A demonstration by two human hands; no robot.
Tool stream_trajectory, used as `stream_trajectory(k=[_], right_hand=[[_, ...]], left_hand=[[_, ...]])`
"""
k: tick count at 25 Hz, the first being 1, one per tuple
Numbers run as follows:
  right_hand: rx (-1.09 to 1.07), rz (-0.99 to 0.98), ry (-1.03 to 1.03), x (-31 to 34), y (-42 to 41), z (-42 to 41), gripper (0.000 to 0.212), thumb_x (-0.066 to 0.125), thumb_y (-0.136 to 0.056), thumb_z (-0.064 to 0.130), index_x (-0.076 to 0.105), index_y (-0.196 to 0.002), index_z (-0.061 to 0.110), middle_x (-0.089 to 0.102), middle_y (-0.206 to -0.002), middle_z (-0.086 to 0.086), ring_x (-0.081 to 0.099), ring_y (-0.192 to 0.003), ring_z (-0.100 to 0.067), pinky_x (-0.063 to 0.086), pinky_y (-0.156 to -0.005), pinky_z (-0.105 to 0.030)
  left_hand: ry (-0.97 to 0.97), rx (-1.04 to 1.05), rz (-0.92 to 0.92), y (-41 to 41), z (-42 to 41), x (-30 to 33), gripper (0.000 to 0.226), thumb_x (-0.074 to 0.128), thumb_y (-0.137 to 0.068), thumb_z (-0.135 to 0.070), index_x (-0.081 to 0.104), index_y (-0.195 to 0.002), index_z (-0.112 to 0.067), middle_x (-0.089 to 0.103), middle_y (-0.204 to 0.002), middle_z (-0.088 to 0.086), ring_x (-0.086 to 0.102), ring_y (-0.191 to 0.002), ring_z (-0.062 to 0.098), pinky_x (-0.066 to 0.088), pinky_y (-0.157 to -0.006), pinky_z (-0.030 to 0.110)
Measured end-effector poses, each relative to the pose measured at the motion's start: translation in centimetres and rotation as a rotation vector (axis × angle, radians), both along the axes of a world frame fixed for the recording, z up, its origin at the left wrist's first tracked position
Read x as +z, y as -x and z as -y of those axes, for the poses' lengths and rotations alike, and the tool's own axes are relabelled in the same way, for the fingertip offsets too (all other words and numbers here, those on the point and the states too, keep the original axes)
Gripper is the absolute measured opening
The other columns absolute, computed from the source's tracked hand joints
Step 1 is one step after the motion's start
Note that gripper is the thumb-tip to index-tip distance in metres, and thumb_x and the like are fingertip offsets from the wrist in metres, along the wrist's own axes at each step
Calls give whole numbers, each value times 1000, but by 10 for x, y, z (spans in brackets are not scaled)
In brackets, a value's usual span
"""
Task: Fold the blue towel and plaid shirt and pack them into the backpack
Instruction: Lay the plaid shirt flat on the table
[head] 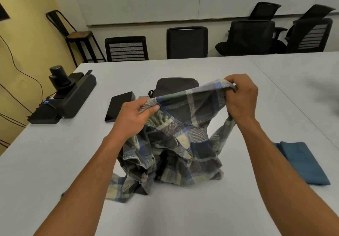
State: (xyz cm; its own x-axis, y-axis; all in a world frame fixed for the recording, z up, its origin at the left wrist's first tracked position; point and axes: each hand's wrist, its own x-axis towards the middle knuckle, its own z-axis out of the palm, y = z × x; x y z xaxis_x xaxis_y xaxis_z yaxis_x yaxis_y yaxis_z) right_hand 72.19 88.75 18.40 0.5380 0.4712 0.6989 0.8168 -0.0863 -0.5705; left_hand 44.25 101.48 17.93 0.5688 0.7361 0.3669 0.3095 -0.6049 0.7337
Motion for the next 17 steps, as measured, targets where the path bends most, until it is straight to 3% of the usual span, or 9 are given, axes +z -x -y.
stream_trajectory(k=[4, 7, 11, 14, 17], right_hand=[[79, -11, 176, -4, 4, -15, 11, 62, -91, 10, 71, -97, 9, 65, -99, -12, 59, -89, -21, 40, -73, -19], [258, -4, 256, -9, 15, -29, 16, 62, -82, 5, 72, -93, 11, 61, -94, -5, 59, -87, -23, 47, -72, -32], [490, 63, 401, -10, 47, -48, 14, 64, -82, 13, 72, -93, 18, 56, -98, 4, 57, -89, -18, 50, -75, -44], [562, 92, 476, -17, 70, -59, 9, 69, -86, 19, 72, -94, 22, 57, -102, 3, 57, -91, -19, 50, -75, -45], [553, 80, 527, -19, 72, -64, 9, 70, -87, 21, 73, -95, 23, 57, -103, 2, 57, -92, -20, 51, -77, -44]], left_hand=[[99, 71, -109, 10, -2, -17, 21, 65, -90, -45, 70, -81, -27, 63, -68, -3, 58, -64, 15, 42, -58, 30], [153, 196, -135, 19, -8, -35, 18, 63, -92, -40, 70, -89, -24, 66, -77, -2, 61, -76, 18, 47, -64, 35], [245, 229, -184, 28, -9, -59, 6, 60, -95, -15, 60, -95, -22, 61, -93, 2, 58, -84, 19, 47, -65, 28], [284, 201, -192, 30, 0, -74, 19, 54, -97, -7, 56, -89, -24, 61, -87, 0, 57, -80, 17, 45, -63, 25], [277, 238, -140, 37, 4, -80, 11, 53, -99, -14, 59, -93, -22, 62, -83, -2, 56, -73, 13, 41, -59, 22]])
